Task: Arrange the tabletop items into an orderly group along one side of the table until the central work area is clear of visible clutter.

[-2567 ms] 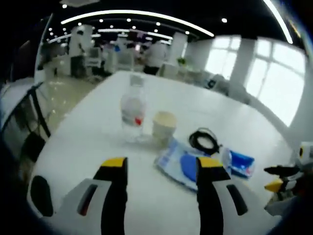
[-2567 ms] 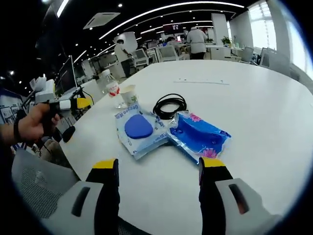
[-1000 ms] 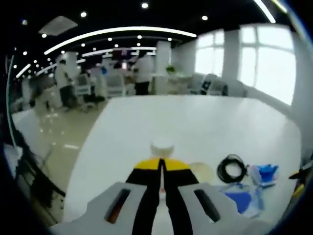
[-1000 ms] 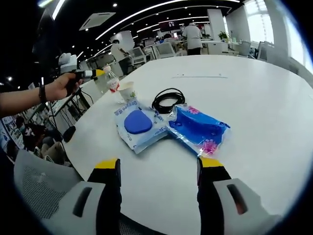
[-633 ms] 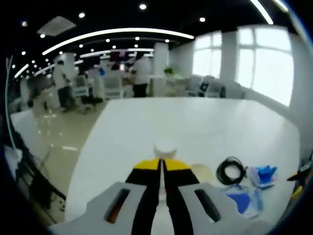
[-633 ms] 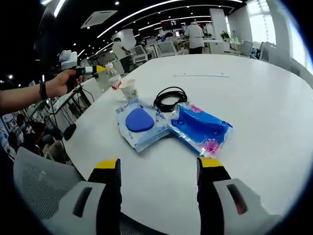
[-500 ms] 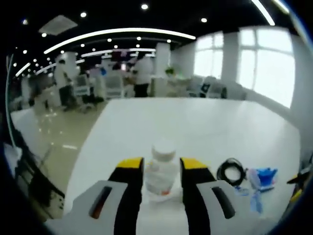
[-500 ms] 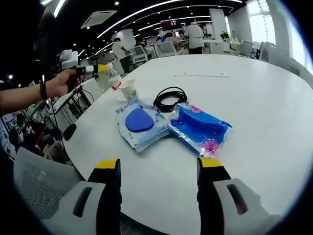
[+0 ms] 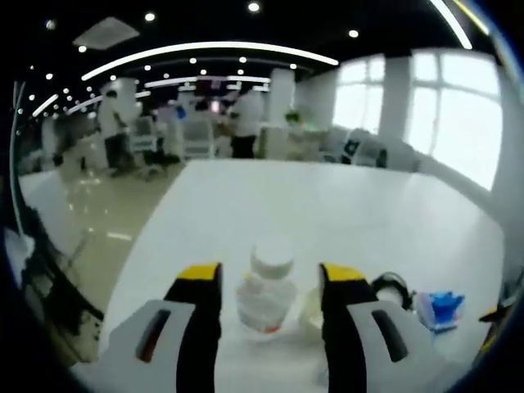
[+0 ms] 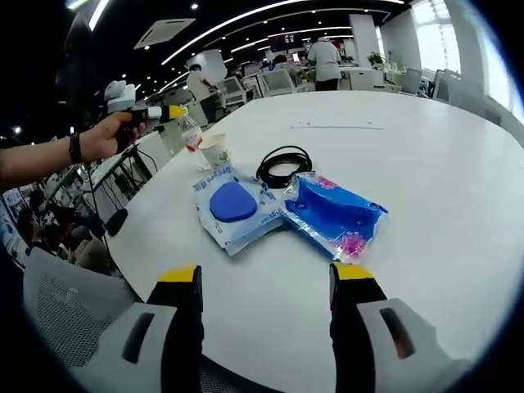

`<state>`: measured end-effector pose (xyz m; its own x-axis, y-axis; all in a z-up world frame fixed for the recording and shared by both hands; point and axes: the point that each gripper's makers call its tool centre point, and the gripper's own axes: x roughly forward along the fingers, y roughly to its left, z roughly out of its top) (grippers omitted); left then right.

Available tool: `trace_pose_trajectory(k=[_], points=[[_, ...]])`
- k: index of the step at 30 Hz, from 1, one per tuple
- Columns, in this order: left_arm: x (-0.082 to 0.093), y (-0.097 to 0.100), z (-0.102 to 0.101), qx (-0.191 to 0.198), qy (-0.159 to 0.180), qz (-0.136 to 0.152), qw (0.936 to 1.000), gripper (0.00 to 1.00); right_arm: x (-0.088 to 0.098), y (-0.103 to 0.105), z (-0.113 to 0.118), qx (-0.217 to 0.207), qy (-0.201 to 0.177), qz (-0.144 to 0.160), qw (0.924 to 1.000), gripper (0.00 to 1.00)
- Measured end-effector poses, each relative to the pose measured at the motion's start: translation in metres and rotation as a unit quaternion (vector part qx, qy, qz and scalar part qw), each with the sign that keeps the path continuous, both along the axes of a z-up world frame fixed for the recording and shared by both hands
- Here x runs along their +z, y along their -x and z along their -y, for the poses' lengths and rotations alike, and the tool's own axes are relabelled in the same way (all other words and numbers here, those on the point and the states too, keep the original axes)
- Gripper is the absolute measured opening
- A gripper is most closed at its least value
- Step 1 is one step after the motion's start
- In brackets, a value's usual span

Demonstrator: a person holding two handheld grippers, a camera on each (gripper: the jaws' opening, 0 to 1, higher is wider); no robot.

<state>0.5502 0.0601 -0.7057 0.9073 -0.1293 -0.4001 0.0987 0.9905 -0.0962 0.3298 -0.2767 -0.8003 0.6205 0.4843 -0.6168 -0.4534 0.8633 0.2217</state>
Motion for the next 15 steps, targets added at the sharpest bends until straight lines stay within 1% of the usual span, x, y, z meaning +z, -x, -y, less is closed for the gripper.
trace_pose_trajectory(k=[3, 5, 8, 11, 12, 13, 14, 15], points=[[-0.002, -0.001, 0.002, 0.000, -0.005, -0.004, 1.0000, 0.45, -0.001, 0.000, 0.000, 0.000, 0.000, -0.001, 1.0000, 0.63], [-0.003, -0.002, 0.002, 0.000, -0.016, -0.007, 0.9998, 0.45, -0.001, 0.001, 0.000, 0.000, 0.000, -0.002, 1.0000, 0.63], [-0.006, -0.006, 0.003, 0.001, -0.018, -0.011, 0.9998, 0.44, -0.002, 0.001, 0.000, 0.001, 0.001, -0.005, 1.0000, 0.62], [-0.005, -0.012, 0.003, 0.007, -0.013, -0.010, 0.9998, 0.41, -0.002, 0.002, 0.001, -0.001, 0.000, -0.006, 1.0000, 0.62], [-0.003, -0.013, 0.004, 0.009, -0.009, -0.007, 0.9999, 0.37, -0.003, 0.002, 0.001, -0.001, -0.001, -0.007, 1.0000, 0.62], [0.000, -0.014, 0.004, 0.014, 0.002, -0.001, 0.9999, 0.31, -0.003, 0.001, 0.002, -0.004, -0.004, -0.009, 0.9999, 0.62], [0.003, -0.016, 0.004, 0.015, 0.004, 0.006, 0.9999, 0.24, -0.003, 0.001, 0.002, -0.005, -0.006, -0.009, 0.9999, 0.62], [0.004, -0.017, 0.005, 0.010, -0.006, 0.007, 0.9999, 0.22, -0.003, 0.001, 0.002, -0.006, -0.008, -0.009, 0.9999, 0.62]])
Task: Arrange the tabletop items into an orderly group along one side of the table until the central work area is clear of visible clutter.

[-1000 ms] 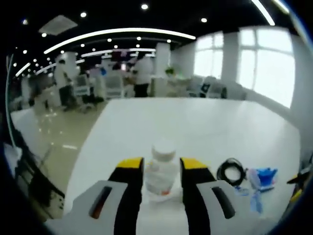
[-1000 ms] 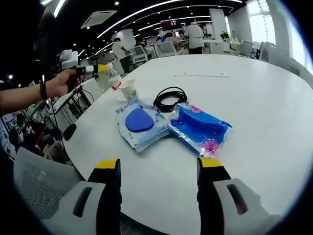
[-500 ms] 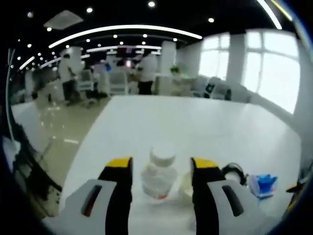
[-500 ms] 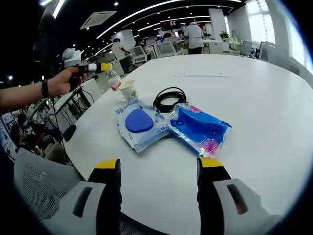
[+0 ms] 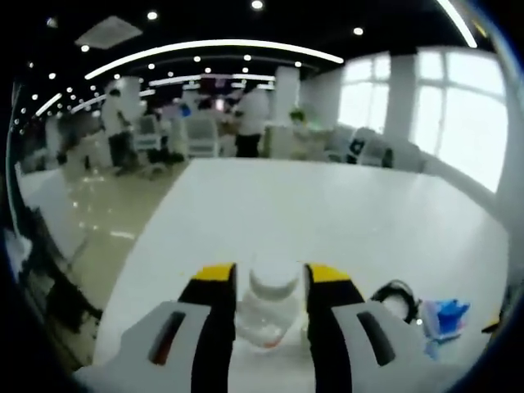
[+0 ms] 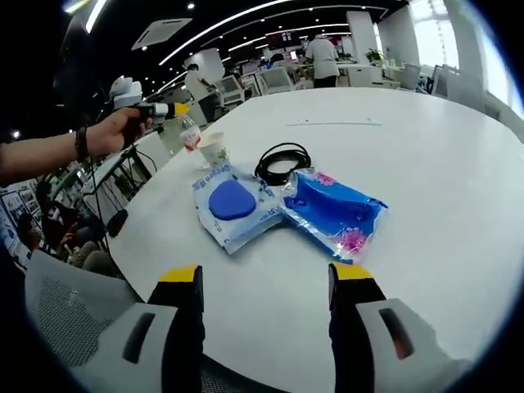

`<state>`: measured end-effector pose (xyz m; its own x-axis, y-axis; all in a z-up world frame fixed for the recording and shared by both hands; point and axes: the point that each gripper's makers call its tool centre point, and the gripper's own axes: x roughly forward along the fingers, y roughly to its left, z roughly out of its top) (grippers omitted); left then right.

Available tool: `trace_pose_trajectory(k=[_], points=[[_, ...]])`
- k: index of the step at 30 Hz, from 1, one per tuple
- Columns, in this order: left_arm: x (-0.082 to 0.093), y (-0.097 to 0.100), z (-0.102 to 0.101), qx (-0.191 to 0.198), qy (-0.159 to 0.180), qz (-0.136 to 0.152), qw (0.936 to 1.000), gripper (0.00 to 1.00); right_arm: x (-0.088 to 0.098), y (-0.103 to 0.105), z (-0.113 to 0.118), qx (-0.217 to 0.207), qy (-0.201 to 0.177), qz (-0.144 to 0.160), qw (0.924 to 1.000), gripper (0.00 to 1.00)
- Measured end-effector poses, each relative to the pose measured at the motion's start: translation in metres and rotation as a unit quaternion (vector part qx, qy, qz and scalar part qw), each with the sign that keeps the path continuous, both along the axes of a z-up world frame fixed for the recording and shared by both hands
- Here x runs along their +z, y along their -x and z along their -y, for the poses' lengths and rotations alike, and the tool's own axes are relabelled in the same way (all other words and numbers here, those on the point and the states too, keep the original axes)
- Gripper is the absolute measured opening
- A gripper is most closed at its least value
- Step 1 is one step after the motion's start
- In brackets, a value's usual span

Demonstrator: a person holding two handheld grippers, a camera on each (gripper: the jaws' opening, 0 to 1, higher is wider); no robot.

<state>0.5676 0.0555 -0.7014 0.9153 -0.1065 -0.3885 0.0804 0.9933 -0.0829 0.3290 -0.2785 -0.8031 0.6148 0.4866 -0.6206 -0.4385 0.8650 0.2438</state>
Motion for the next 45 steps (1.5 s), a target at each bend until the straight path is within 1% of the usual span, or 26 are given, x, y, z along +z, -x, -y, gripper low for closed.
trace_pose_trajectory(k=[1, 5, 6, 7, 10, 12, 13, 15, 16, 17, 18, 20, 22, 24, 26, 27, 29, 30, 35, 38, 44, 45], points=[[0.000, 0.001, -0.001, -0.002, -0.009, -0.002, 1.0000, 0.21, 0.000, 0.000, 0.000, 0.000, 0.001, 0.000, 1.0000, 0.62], [0.000, 0.003, 0.003, -0.035, -0.012, 0.000, 0.9993, 0.20, 0.000, -0.001, 0.000, -0.001, 0.001, 0.000, 1.0000, 0.61], [0.000, 0.005, 0.005, -0.052, -0.014, 0.000, 0.9986, 0.20, -0.001, -0.001, 0.001, -0.001, 0.002, 0.000, 1.0000, 0.61], [0.000, 0.006, 0.007, -0.071, -0.019, -0.001, 0.9973, 0.20, -0.001, -0.001, 0.001, -0.001, 0.002, 0.000, 1.0000, 0.61], [0.000, 0.006, 0.011, -0.107, -0.021, -0.007, 0.9940, 0.20, 0.000, -0.001, 0.001, -0.001, 0.001, 0.000, 1.0000, 0.61], [0.000, 0.005, 0.011, -0.128, -0.015, -0.013, 0.9915, 0.20, 0.000, -0.001, 0.000, -0.001, 0.002, 0.000, 1.0000, 0.61], [-0.001, 0.004, 0.013, -0.144, -0.003, -0.018, 0.9894, 0.21, 0.000, -0.001, 0.000, -0.001, 0.001, 0.000, 1.0000, 0.61], [-0.001, 0.002, 0.012, -0.165, -0.016, -0.021, 0.9859, 0.21, 0.000, 0.000, 0.000, 0.001, 0.001, 0.000, 1.0000, 0.61], [-0.002, 0.002, 0.013, -0.181, -0.020, -0.026, 0.9829, 0.21, 0.000, 0.000, -0.001, 0.002, 0.001, 0.000, 1.0000, 0.61], [-0.001, 0.000, 0.010, -0.174, -0.030, -0.023, 0.9840, 0.21, 0.000, 0.000, -0.001, 0.003, 0.002, 0.000, 1.0000, 0.61], [0.001, -0.001, 0.008, -0.177, -0.048, -0.018, 0.9828, 0.20, 0.000, 0.000, -0.002, 0.004, 0.002, 0.000, 1.0000, 0.61], [0.004, -0.001, 0.013, -0.185, -0.050, -0.014, 0.9813, 0.22, -0.001, 0.000, -0.002, 0.004, 0.004, -0.001, 1.0000, 0.61], [0.007, -0.002, 0.014, -0.181, -0.052, -0.009, 0.9820, 0.32, -0.001, 0.000, -0.002, 0.004, 0.004, 0.000, 1.0000, 0.61], [0.006, -0.003, 0.010, -0.154, -0.037, -0.012, 0.9873, 0.42, -0.001, 0.000, -0.002, 0.003, 0.005, 0.000, 1.0000, 0.61], [0.003, -0.003, 0.007, -0.135, -0.029, -0.016, 0.9903, 0.49, -0.001, 0.001, -0.002, 0.004, 0.005, -0.001, 1.0000, 0.61], [-0.001, -0.005, 0.006, -0.128, -0.024, -0.014, 0.9914, 0.50, -0.001, 0.001, -0.002, 0.004, 0.005, 0.000, 1.0000, 0.61], [-0.005, -0.003, 0.006, -0.114, -0.019, -0.016, 0.9932, 0.52, 0.000, 0.001, -0.002, 0.003, 0.006, 0.000, 1.0000, 0.61], [-0.006, -0.002, 0.006, -0.111, -0.015, -0.016, 0.9936, 0.53, 0.000, 0.000, -0.002, 0.003, 0.005, 0.000, 1.0000, 0.61], [-0.009, 0.001, 0.007, -0.094, -0.009, -0.019, 0.9953, 0.56, 0.000, 0.000, -0.001, 0.001, 0.005, 0.000, 1.0000, 0.61], [-0.009, 0.004, 0.006, -0.083, 0.000, -0.016, 0.9964, 0.55, -0.001, 0.001, -0.003, 0.004, 0.005, 0.000, 1.0000, 0.61], [-0.010, 0.005, 0.005, -0.075, 0.001, -0.017, 0.9970, 0.54, -0.001, 0.002, -0.004, 0.008, 0.007, 0.000, 0.9999, 0.61], [-0.010, 0.006, 0.004, -0.067, -0.002, -0.018, 0.9976, 0.54, -0.002, 0.002, -0.004, 0.008, 0.007, -0.001, 0.9999, 0.61]])
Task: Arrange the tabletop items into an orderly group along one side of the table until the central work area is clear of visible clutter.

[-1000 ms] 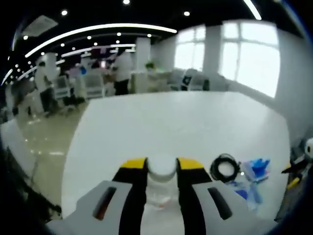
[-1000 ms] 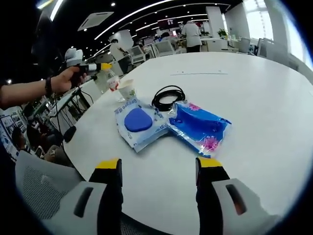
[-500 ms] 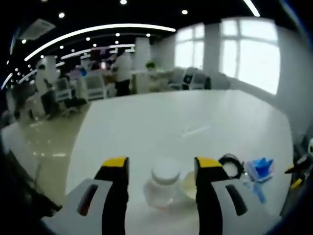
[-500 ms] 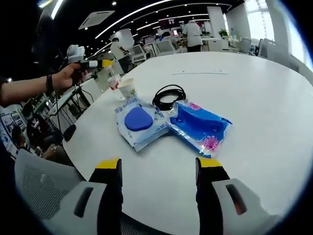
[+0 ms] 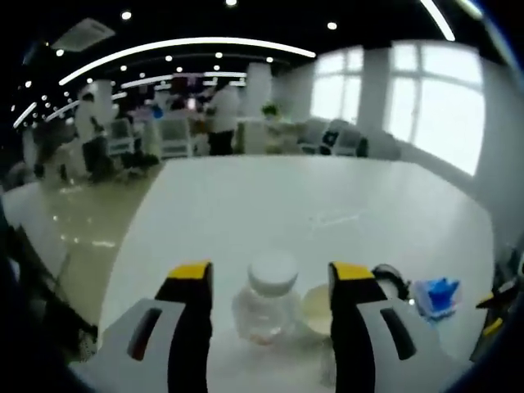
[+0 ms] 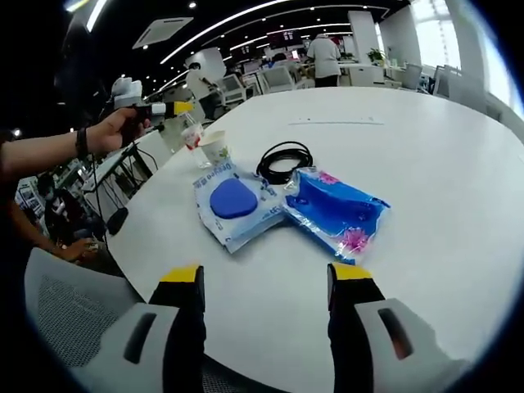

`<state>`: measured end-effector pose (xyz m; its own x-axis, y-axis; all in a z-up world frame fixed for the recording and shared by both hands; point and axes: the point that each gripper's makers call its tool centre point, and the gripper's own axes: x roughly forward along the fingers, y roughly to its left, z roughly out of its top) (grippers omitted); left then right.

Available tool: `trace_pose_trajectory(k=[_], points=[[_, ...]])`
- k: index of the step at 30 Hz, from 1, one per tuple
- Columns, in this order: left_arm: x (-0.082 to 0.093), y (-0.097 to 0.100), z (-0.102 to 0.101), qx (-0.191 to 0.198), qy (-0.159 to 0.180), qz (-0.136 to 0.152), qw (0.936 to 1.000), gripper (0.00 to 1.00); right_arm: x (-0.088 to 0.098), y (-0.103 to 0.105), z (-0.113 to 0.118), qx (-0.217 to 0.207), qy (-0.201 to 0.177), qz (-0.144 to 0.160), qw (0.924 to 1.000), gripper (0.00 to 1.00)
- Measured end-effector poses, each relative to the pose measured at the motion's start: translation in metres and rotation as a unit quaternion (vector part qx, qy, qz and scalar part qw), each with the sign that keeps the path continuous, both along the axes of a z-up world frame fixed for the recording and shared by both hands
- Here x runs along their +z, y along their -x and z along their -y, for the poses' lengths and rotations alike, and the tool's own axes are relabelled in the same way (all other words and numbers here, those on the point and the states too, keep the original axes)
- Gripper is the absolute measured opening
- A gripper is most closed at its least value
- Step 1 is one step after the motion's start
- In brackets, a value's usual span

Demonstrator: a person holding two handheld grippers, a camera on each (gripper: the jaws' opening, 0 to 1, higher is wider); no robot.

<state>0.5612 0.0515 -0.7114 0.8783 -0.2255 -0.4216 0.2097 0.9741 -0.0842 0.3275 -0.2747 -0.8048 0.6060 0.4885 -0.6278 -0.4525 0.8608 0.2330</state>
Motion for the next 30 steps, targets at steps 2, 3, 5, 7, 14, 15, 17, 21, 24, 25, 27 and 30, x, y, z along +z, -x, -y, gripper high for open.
trace_pose_trajectory(k=[2, 3, 5, 7, 14, 15, 17, 21, 24, 25, 27, 30], points=[[0.001, 0.001, -0.005, 0.026, 0.000, 0.003, 0.9997, 0.53, 0.000, 0.000, 0.000, 0.001, 0.000, -0.001, 1.0000, 0.60], [0.001, 0.001, -0.005, 0.035, 0.006, 0.004, 0.9994, 0.53, -0.001, 0.000, -0.001, 0.001, -0.001, -0.001, 1.0000, 0.60], [0.002, 0.004, -0.005, 0.055, 0.007, 0.007, 0.9984, 0.52, -0.001, 0.001, -0.001, 0.002, 0.000, -0.002, 1.0000, 0.60], [0.001, 0.006, -0.003, 0.065, 0.007, 0.008, 0.9979, 0.50, -0.001, 0.001, -0.001, 0.003, 0.001, -0.001, 1.0000, 0.60], [-0.007, 0.003, -0.001, 0.079, -0.015, 0.005, 0.9968, 0.38, -0.001, 0.000, 0.000, 0.001, -0.001, -0.001, 1.0000, 0.60], [-0.005, 0.002, -0.002, 0.082, -0.010, 0.011, 0.9966, 0.30, -0.001, 0.000, -0.001, 0.001, 0.000, 0.000, 1.0000, 0.60], [-0.003, 0.001, -0.004, 0.080, -0.007, 0.015, 0.9967, 0.21, -0.001, 0.001, -0.001, 0.002, 0.000, -0.001, 1.0000, 0.60], [-0.003, 0.001, 0.001, 0.039, -0.015, 0.016, 0.9990, 0.21, 0.000, 0.000, -0.001, 0.002, -0.001, 0.000, 1.0000, 0.60], [-0.002, 0.003, 0.006, -0.016, -0.023, 0.016, 0.9995, 0.21, 0.000, 0.000, -0.001, 0.002, -0.001, 0.000, 1.0000, 0.59], [-0.002, 0.004, 0.005, -0.025, -0.022, 0.012, 0.9994, 0.21, 0.000, 0.000, -0.001, 0.001, -0.001, 0.001, 1.0000, 0.59], [-0.002, 0.004, 0.006, -0.050, -0.019, 0.003, 0.9986, 0.21, -0.001, 0.000, -0.002, 0.002, -0.001, -0.001, 1.0000, 0.59], [-0.003, 0.005, 0.007, -0.085, -0.018, -0.009, 0.9962, 0.21, -0.001, 0.000, -0.003, 0.005, -0.001, -0.001, 1.0000, 0.59]])
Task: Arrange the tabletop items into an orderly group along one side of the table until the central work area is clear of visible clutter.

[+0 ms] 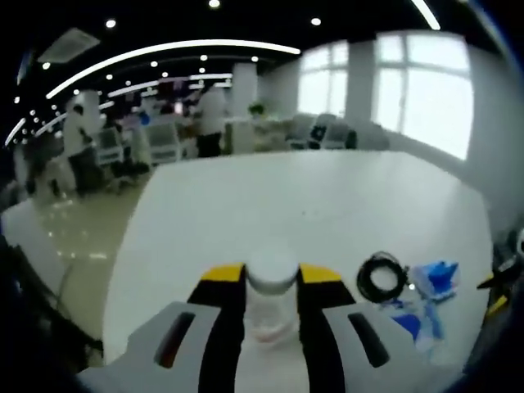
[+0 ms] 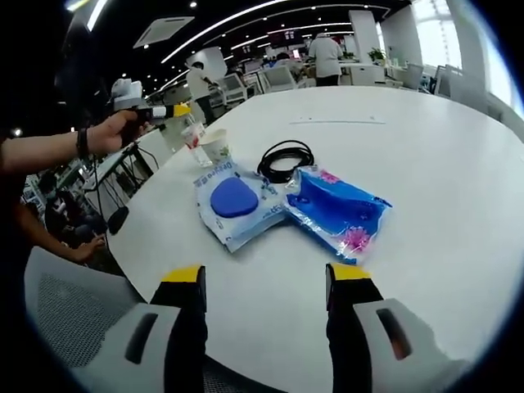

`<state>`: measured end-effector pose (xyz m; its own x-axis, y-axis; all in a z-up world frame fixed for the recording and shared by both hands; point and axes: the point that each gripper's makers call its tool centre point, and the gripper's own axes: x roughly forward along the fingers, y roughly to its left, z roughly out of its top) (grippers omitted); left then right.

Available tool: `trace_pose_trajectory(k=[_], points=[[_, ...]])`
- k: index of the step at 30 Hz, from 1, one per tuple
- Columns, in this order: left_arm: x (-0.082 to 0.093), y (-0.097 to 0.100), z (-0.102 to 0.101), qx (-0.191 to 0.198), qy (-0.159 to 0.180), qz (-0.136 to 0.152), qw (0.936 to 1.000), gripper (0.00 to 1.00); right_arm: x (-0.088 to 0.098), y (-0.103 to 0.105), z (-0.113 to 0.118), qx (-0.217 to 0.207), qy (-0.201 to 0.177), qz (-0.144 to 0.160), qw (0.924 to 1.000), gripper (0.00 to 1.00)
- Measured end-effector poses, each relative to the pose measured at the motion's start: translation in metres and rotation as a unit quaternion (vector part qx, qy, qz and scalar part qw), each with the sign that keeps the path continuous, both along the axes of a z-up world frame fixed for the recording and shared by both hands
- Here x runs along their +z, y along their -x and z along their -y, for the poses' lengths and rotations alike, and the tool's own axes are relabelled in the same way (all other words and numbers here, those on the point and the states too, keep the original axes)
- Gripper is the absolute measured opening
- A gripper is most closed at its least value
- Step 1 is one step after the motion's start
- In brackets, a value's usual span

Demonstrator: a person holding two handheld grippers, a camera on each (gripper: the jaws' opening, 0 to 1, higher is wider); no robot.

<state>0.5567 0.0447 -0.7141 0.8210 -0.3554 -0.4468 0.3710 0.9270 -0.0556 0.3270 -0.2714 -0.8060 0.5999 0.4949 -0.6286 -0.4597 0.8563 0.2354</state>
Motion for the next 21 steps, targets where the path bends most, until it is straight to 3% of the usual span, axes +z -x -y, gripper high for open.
trace_pose_trajectory(k=[9, 21], points=[[-0.0009, -0.0027, -0.0032, -0.040, -0.031, -0.011, 0.9987, 0.21, -0.0001, 0.0003, 0.0007, -0.001, -0.001, -0.001, 1.0000, 0.59], [0.0003, 0.0015, 0.0027, -0.059, -0.023, -0.017, 0.9979, 0.21, 0.0002, 0.0010, 0.0000, 0.001, -0.002, -0.001, 1.0000, 0.58]])
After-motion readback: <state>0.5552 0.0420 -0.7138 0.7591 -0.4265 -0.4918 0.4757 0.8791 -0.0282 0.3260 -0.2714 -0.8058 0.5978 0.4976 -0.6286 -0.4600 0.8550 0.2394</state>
